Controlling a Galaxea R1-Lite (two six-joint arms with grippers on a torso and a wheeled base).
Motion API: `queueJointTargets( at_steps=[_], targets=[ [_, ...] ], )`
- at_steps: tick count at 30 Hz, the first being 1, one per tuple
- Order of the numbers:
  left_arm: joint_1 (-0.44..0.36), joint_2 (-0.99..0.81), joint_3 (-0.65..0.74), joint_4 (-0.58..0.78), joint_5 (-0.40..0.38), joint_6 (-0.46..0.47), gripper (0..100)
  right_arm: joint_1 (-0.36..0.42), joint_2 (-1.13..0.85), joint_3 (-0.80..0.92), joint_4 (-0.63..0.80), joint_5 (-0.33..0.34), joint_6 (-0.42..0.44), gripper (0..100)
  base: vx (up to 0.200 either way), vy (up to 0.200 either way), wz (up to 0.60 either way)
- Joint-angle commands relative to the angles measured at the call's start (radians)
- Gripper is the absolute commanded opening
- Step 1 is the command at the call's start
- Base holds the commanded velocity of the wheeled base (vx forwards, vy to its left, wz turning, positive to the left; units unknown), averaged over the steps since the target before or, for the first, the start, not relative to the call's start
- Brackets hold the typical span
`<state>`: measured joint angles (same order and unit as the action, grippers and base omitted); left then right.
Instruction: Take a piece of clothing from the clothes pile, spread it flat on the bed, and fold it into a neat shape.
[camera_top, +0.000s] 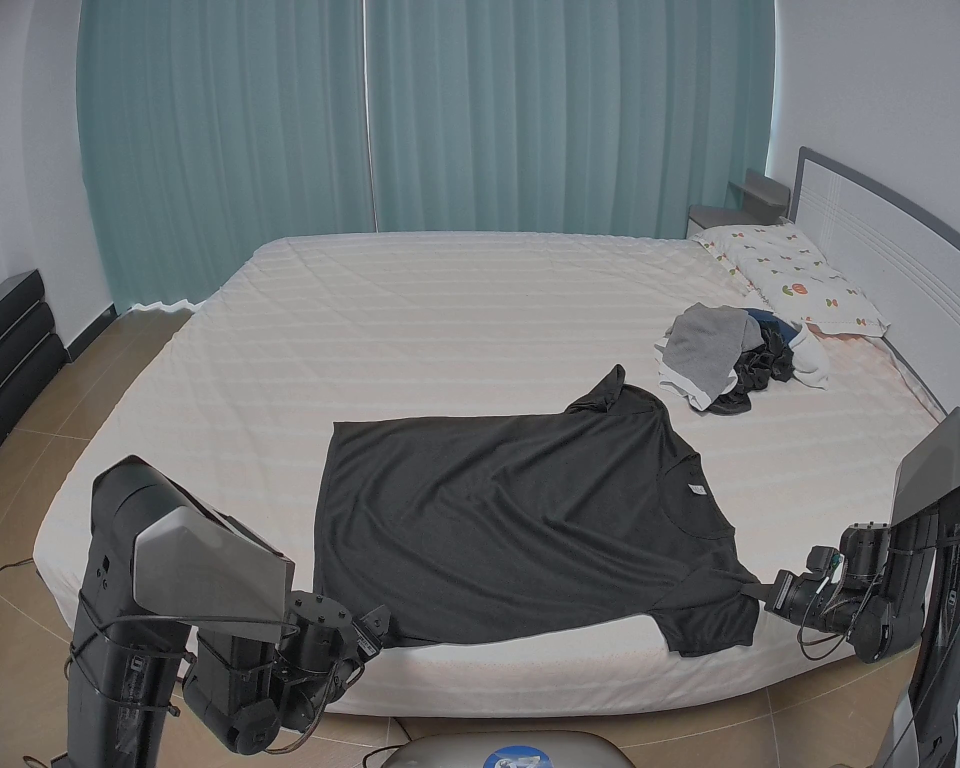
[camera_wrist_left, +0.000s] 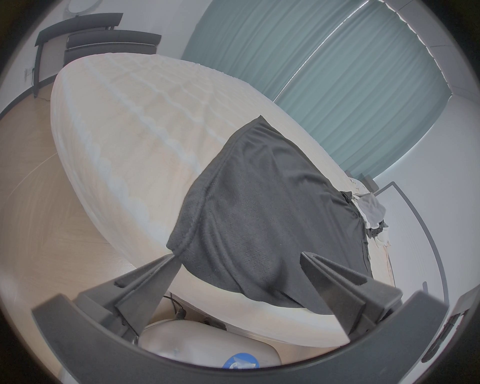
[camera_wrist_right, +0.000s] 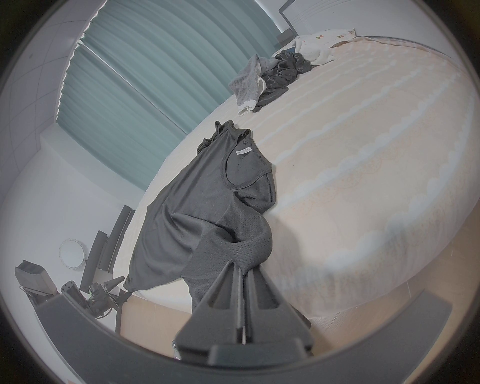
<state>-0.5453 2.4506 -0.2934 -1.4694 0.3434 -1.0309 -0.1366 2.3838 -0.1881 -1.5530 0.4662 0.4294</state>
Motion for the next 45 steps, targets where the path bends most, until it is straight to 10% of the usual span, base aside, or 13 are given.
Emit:
queueJointTargets(
  at_steps=[1, 38, 39, 45],
  targets=[
    [0.027, 0.001, 0.016, -0.002, 0.003, -0.002, 100, -0.005, -0.002, -0.005, -0.010, 0.000, 0.002, 0, 0.000, 0.000, 0.00],
    [-0.018, 0.010, -0.010, 0.000, 0.039, -0.003, 100, -0.001, 0.000, -0.008, -0.010, 0.002, 0.003, 0, 0.000, 0.000, 0.00],
    [-0.005, 0.008, -0.012, 0.000, 0.039, -0.003, 0, -0.003, 0.000, -0.008, -0.010, 0.002, 0.003, 0, 0.000, 0.000, 0.00],
    [0.021, 0.013, -0.001, -0.002, 0.052, 0.000, 0, -0.006, -0.002, -0.008, -0.010, 0.002, 0.003, 0, 0.000, 0.000, 0.00]
  ],
)
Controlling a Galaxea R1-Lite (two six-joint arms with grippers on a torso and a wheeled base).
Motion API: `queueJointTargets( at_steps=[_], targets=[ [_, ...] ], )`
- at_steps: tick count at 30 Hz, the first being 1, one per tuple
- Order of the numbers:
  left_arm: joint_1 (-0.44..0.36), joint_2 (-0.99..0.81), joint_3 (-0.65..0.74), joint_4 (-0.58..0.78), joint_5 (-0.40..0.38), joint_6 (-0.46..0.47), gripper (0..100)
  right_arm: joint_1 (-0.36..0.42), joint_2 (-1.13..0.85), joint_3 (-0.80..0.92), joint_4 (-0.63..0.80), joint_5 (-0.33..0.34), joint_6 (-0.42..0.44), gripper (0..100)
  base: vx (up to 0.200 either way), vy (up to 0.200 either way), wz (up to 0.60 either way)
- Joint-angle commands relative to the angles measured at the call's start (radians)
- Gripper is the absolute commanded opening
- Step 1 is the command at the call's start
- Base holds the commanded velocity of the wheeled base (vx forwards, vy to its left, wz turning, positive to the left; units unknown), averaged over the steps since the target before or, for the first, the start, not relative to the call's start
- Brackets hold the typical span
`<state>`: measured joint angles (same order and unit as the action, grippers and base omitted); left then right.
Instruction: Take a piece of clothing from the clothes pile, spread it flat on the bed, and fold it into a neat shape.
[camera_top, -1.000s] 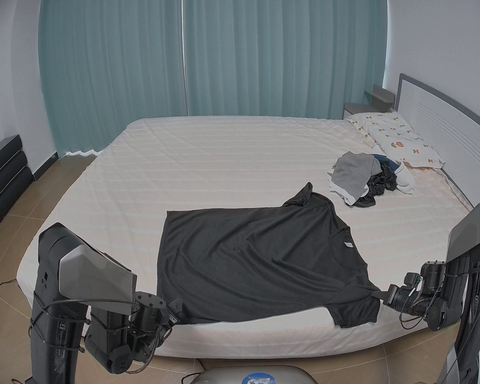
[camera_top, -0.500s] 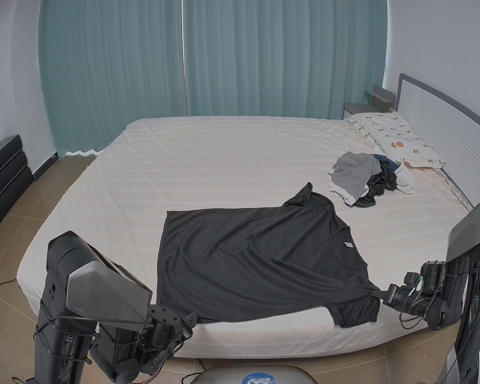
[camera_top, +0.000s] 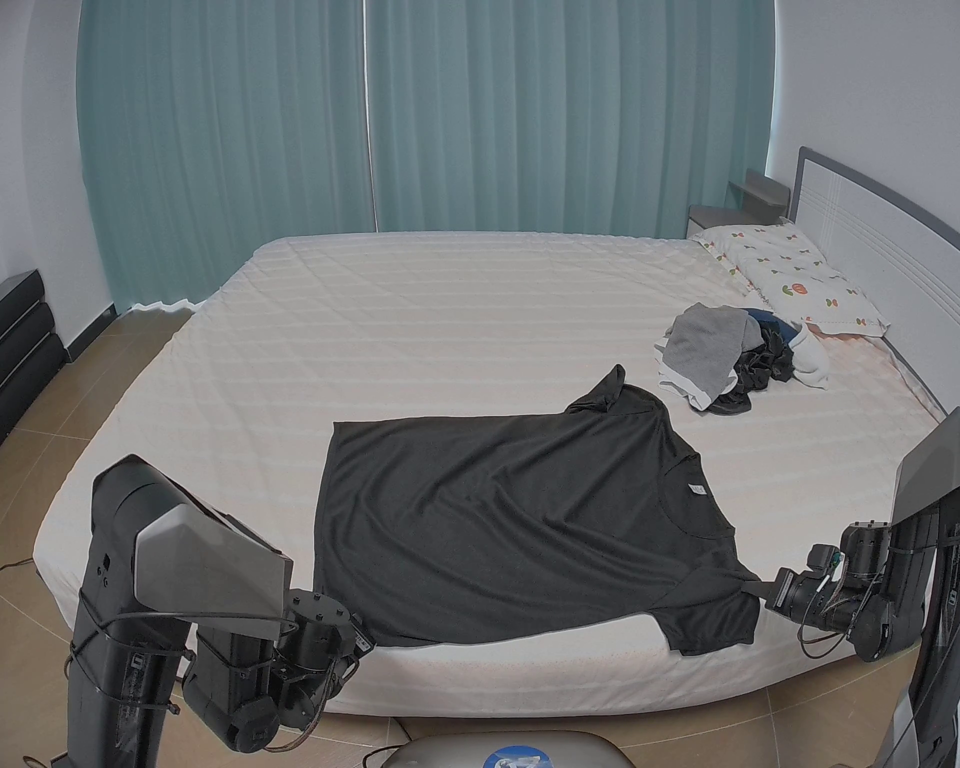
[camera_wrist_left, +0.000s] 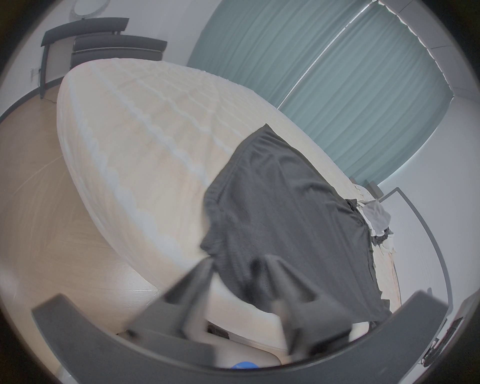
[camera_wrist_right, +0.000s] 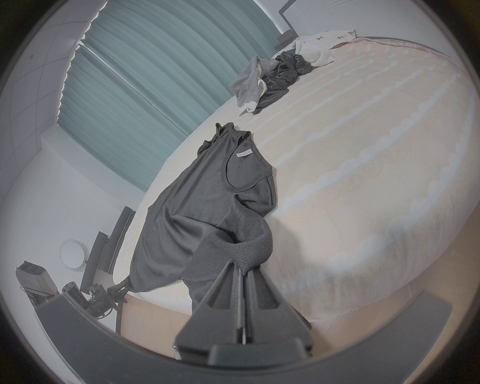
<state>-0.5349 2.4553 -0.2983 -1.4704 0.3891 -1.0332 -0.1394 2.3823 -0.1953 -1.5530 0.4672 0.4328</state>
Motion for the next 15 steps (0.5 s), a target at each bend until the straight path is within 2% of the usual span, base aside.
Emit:
queueJointTargets(
  at_steps=[1, 7, 10, 15],
  targets=[
    [0.012, 0.008, 0.008, 0.001, 0.010, 0.002, 0, -0.003, 0.000, -0.001, -0.010, 0.001, 0.000, 0, 0.000, 0.000, 0.00],
    [0.033, 0.001, 0.021, -0.002, 0.086, 0.041, 0, -0.005, -0.003, 0.002, -0.010, 0.001, 0.000, 0, 0.000, 0.000, 0.00],
    [0.050, -0.007, 0.022, -0.002, 0.091, 0.062, 0, -0.005, -0.015, 0.010, -0.010, 0.002, 0.000, 0, 0.000, 0.000, 0.00],
    [0.056, -0.053, 0.084, -0.002, 0.089, 0.124, 0, -0.005, -0.040, 0.040, -0.010, 0.047, 0.001, 0, 0.000, 0.000, 0.00]
  ],
)
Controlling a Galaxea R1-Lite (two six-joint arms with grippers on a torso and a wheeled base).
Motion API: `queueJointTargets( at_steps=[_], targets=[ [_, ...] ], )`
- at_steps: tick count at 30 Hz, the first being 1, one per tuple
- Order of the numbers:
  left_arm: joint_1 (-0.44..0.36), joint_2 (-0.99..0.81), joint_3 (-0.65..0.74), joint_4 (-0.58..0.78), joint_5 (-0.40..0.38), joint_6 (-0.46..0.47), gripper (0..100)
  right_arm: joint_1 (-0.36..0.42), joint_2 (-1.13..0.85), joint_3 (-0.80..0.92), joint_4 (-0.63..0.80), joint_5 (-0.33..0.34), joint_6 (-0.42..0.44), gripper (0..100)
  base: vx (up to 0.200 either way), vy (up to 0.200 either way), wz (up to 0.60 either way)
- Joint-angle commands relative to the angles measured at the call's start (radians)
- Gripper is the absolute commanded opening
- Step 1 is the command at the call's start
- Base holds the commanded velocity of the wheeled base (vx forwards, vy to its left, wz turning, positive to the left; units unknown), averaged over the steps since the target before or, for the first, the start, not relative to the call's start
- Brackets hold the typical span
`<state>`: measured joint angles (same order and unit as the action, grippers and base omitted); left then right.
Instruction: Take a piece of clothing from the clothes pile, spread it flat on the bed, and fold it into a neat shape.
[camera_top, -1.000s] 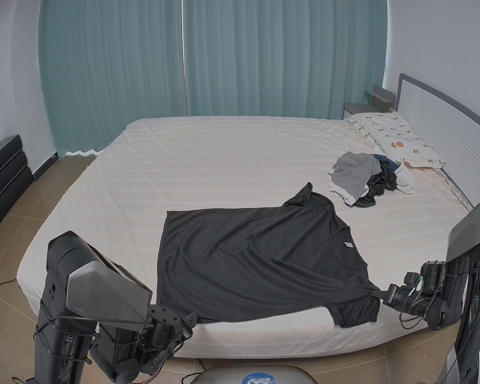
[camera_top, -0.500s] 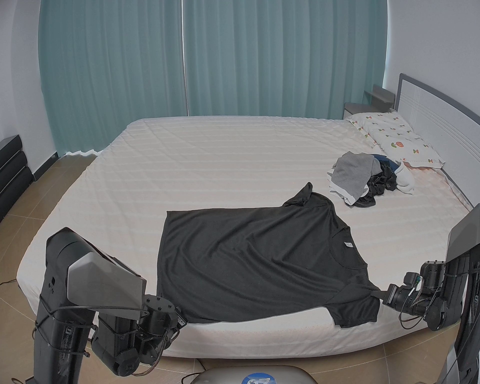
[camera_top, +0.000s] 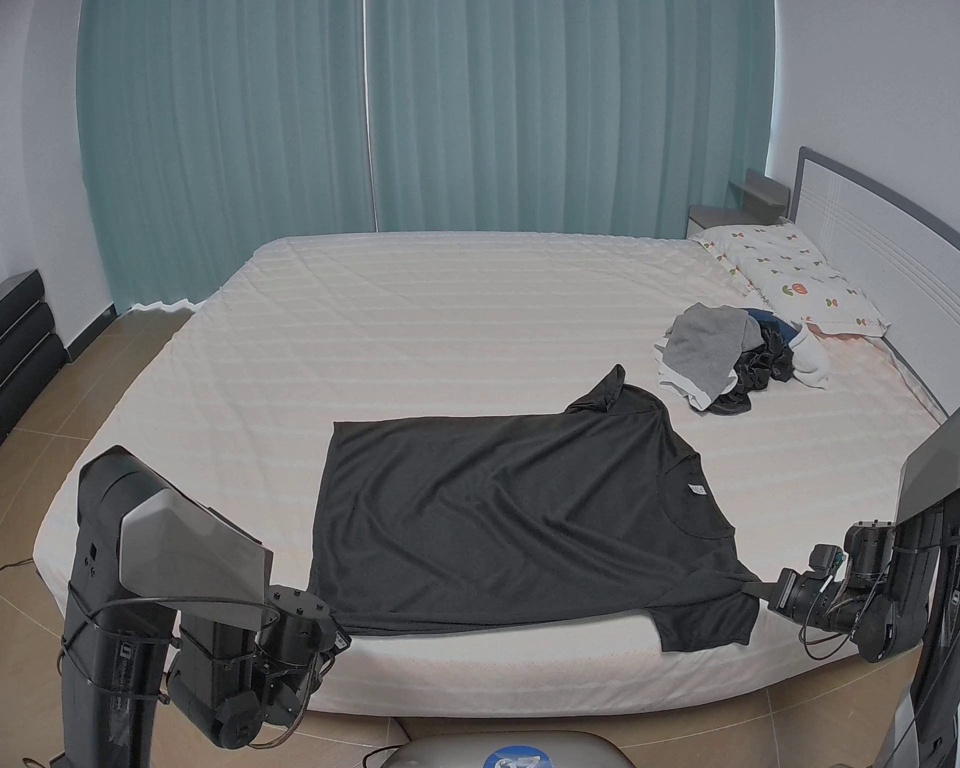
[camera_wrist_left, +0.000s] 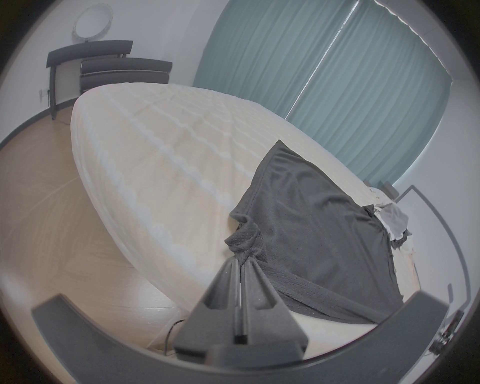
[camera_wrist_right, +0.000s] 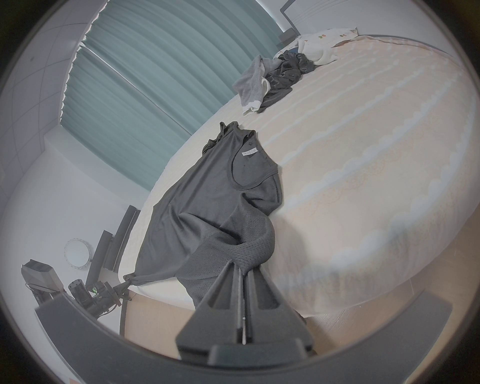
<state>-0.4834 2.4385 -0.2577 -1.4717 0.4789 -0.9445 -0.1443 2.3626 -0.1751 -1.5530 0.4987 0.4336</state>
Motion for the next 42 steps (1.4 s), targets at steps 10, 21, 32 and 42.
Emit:
queueJointTargets(
  at_steps=[10, 21, 32, 42],
  targets=[
    [0.042, -0.065, 0.052, -0.007, 0.000, 0.130, 0, -0.009, -0.088, 0.105, -0.009, 0.049, -0.027, 0, 0.000, 0.000, 0.00],
    [0.083, -0.065, 0.132, -0.007, -0.011, 0.260, 0, -0.021, -0.059, 0.175, 0.044, 0.047, -0.213, 0, 0.000, 0.000, 0.00],
    [0.075, -0.038, 0.204, -0.007, -0.008, 0.352, 0, -0.055, -0.059, 0.175, 0.165, 0.047, -0.398, 0, 0.000, 0.000, 0.00],
    [0.049, -0.032, 0.253, 0.007, -0.011, 0.363, 0, -0.097, -0.077, 0.175, 0.284, 0.049, -0.559, 0, 0.000, 0.000, 0.00]
  ],
)
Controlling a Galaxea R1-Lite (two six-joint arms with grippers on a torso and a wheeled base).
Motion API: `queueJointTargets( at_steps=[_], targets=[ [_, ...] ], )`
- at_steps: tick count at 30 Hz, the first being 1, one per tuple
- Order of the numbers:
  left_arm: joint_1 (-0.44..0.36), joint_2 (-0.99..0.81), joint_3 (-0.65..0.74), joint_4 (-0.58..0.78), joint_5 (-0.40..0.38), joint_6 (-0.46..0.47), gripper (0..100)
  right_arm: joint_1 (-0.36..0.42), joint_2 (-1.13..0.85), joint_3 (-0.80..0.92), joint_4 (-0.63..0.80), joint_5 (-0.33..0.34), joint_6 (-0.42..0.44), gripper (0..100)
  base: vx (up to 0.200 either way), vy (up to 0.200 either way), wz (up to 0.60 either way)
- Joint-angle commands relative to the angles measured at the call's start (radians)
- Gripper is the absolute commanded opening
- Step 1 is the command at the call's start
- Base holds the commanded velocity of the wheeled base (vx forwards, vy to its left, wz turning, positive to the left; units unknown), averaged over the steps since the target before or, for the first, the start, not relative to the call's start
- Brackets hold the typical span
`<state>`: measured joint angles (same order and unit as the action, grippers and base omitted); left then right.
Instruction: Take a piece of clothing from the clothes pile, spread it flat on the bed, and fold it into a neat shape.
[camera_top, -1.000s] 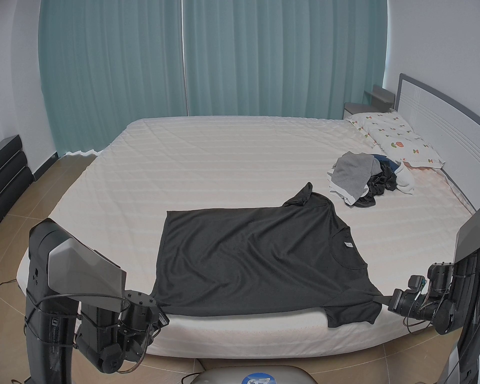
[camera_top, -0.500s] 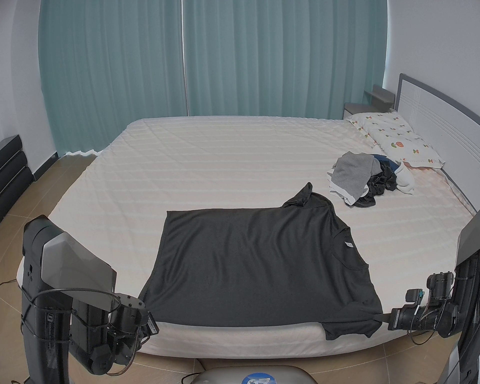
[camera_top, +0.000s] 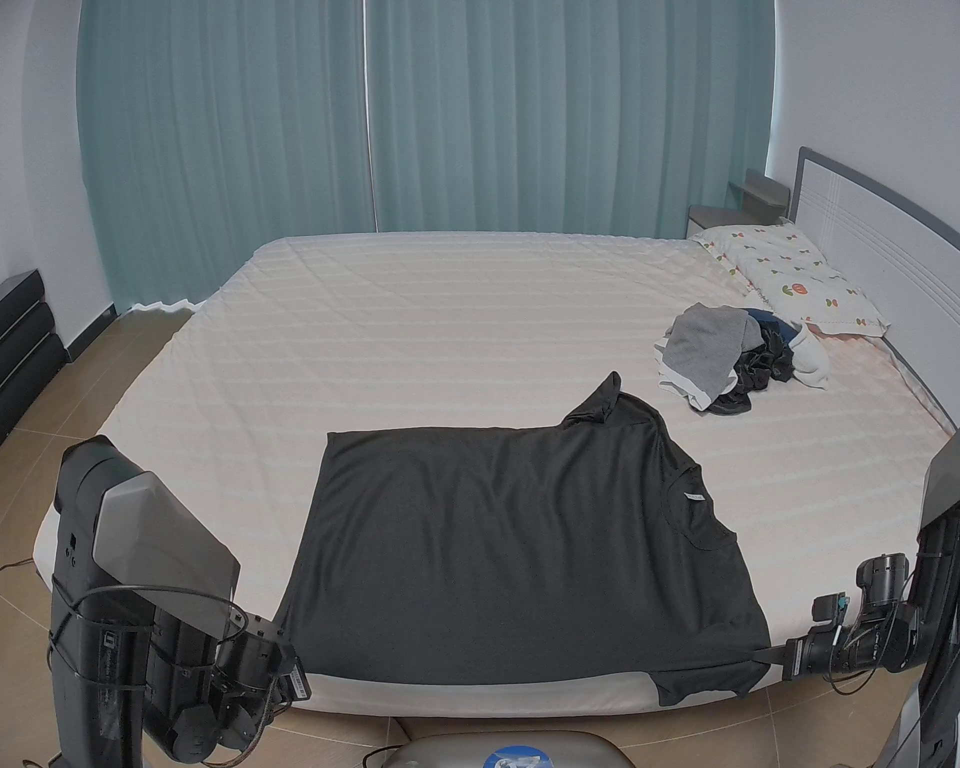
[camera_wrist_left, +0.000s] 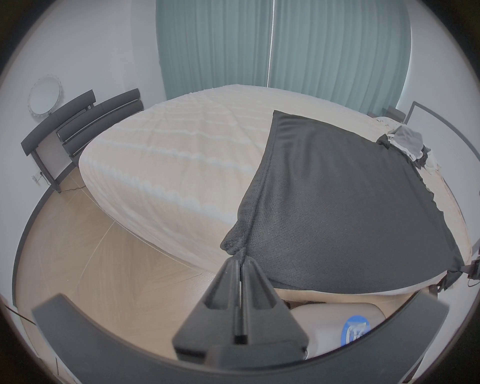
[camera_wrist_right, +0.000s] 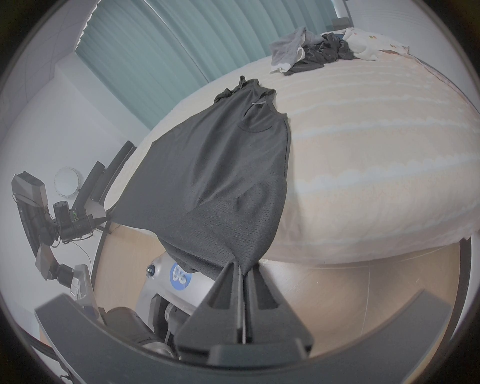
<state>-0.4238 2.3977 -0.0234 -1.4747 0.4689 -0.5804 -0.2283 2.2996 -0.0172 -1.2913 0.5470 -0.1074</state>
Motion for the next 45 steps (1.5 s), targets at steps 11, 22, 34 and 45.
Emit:
queueJointTargets(
  at_steps=[11, 22, 34, 45],
  targets=[
    [0.019, -0.089, 0.017, 0.010, -0.070, -0.006, 0, -0.014, -0.091, 0.016, 0.020, 0.025, -0.005, 0, 0.000, 0.000, 0.00],
    [0.119, -0.249, -0.116, 0.013, -0.112, -0.007, 0, 0.017, -0.115, -0.070, -0.146, 0.076, 0.209, 0, 0.000, 0.000, 0.00],
    [0.171, -0.384, -0.371, 0.422, -0.115, -0.041, 0, 0.017, -0.161, -0.109, -0.171, 0.076, 0.301, 0, 0.000, 0.000, 0.00],
    [0.200, -0.503, -0.471, 0.918, -0.311, -0.075, 0, 0.007, -0.190, -0.003, -0.168, 0.077, 0.284, 0, 0.000, 0.000, 0.00]
  ],
)
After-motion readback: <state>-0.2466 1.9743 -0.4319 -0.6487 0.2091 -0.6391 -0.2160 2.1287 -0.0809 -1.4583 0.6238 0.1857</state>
